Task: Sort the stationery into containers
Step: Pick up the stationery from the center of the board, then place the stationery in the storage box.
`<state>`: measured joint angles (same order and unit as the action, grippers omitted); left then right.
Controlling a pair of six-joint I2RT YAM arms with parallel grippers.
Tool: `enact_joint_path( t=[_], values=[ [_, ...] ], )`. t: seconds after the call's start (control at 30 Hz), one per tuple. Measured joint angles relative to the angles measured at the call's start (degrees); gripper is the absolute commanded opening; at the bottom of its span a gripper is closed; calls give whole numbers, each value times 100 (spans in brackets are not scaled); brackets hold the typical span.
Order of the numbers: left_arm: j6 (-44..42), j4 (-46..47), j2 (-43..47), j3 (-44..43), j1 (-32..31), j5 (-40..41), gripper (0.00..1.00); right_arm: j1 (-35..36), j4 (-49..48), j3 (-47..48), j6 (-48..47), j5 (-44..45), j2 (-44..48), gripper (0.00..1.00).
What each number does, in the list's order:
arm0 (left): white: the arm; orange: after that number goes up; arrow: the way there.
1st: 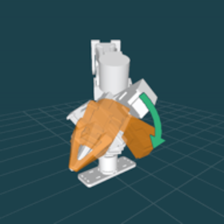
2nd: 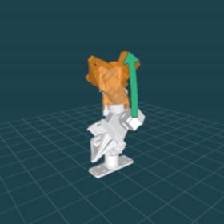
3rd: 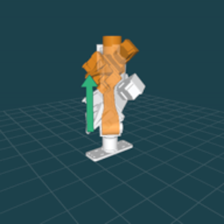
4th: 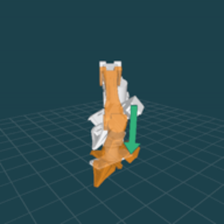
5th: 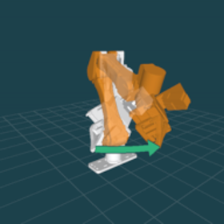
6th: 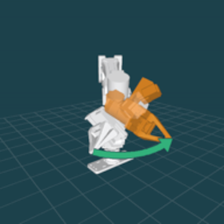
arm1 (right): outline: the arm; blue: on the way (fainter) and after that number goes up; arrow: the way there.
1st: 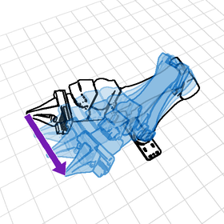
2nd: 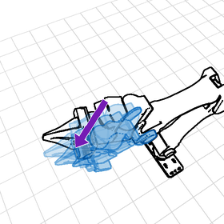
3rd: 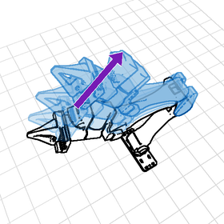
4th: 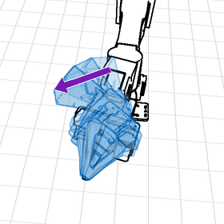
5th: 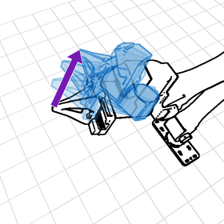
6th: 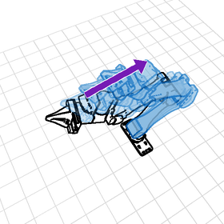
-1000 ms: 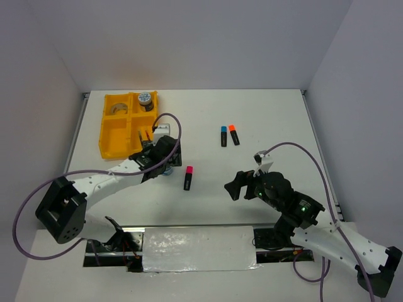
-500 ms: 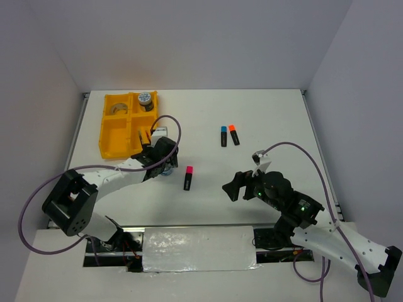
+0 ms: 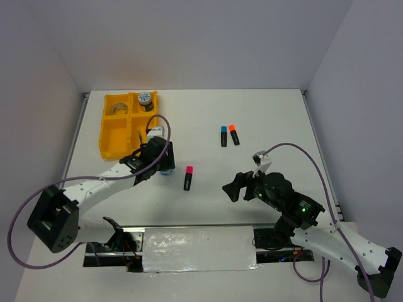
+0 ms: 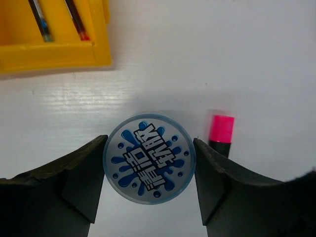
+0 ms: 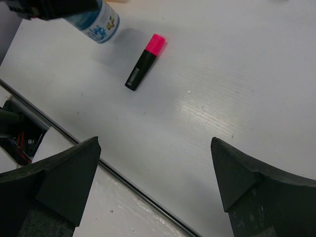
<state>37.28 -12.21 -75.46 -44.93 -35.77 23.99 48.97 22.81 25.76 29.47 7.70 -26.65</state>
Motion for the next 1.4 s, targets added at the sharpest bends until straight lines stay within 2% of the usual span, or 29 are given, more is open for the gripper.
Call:
enact_joint_path(
  t=[0.1, 0.2, 0.4, 0.53, 0.7, 1.0, 1.4],
  values=[
    [-120, -431, 420, -400, 4, -9, 0, 0, -11, 0, -26, -9, -2, 100],
    [-273, -763, 354, -1379, 262, 46, 0, 0, -94, 0, -61, -24, -52, 100],
    [-459, -702, -872, -3289, 1628, -20, 0, 0, -341, 2, -125, -46, -350, 100],
    [-761, -538, -1812, -3945, 1965, 17, 0, 0, -483, 2, -192, -57, -490, 100],
    [-1220, -26, -2627, -4275, 2157, -114, 0, 0, -699, 2, -216, -157, -664, 100],
    [-1633, 750, -3364, -4564, 2660, -352, 0, 0, -1034, 0, -236, -411, -1078, 100],
    [-1812, 1158, -4133, -4769, 2702, -525, 0, 0, -1473, -39, -280, -614, -1370, 100]
  ],
)
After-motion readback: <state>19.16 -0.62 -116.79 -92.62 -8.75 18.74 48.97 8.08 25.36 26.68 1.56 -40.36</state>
